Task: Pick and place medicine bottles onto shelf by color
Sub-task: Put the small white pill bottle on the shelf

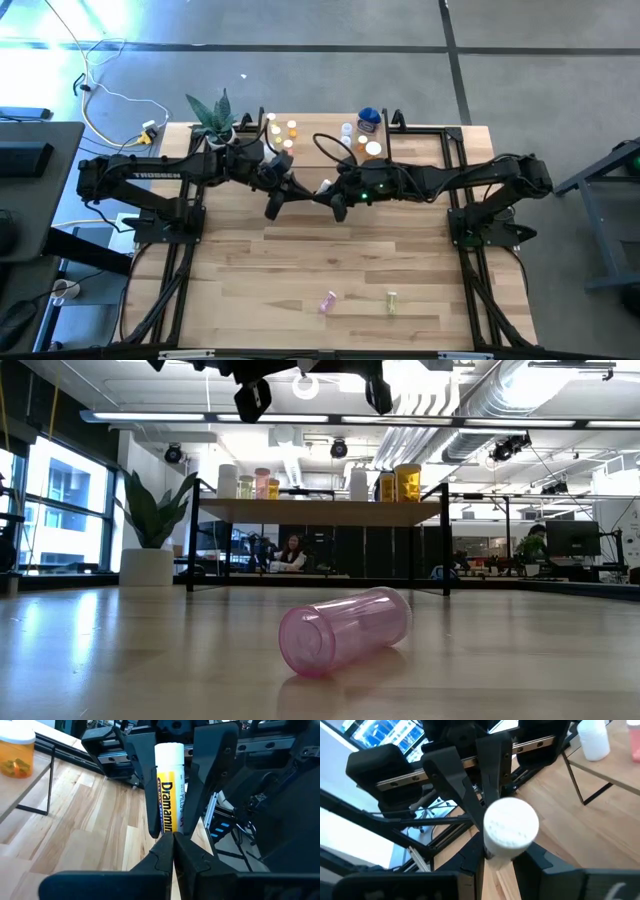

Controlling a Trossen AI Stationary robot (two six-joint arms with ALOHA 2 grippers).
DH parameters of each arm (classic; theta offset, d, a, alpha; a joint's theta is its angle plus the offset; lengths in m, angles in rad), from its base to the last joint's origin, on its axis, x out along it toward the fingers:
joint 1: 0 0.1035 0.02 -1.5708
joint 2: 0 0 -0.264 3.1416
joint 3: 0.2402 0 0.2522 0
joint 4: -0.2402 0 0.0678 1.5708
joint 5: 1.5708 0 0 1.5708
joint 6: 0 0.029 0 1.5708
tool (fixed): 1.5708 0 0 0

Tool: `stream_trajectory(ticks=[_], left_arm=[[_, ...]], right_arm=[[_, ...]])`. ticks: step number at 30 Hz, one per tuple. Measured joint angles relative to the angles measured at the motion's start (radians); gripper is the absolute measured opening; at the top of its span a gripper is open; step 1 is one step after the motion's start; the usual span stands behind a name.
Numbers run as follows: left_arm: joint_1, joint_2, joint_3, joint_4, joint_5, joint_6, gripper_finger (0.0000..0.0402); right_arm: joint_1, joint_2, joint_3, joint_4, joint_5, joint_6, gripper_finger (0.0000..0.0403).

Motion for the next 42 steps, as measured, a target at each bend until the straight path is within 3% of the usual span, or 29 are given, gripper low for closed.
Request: stream_trajectory(ticks=[18, 27, 42], left_arm=[[0.001, 0.000, 0.000, 0.020, 0.000, 0.000, 0.0000], [0.008, 0.004, 0.000, 0.010, -0.029, 0.000, 0.0006], [0.059, 0.004, 0.000, 0.004, -0.048, 0.025, 0.0114]], right_arm=[[-0.002, -0.001, 0.000, 0.038, 0.091, 0.110, 0.0067], [-0.007, -0.001, 0.000, 0.002, 0.011, 0.137, 0.0067], [-0.008, -0.064, 0.003, -0.102, -0.031, 0.015, 0.0067]])
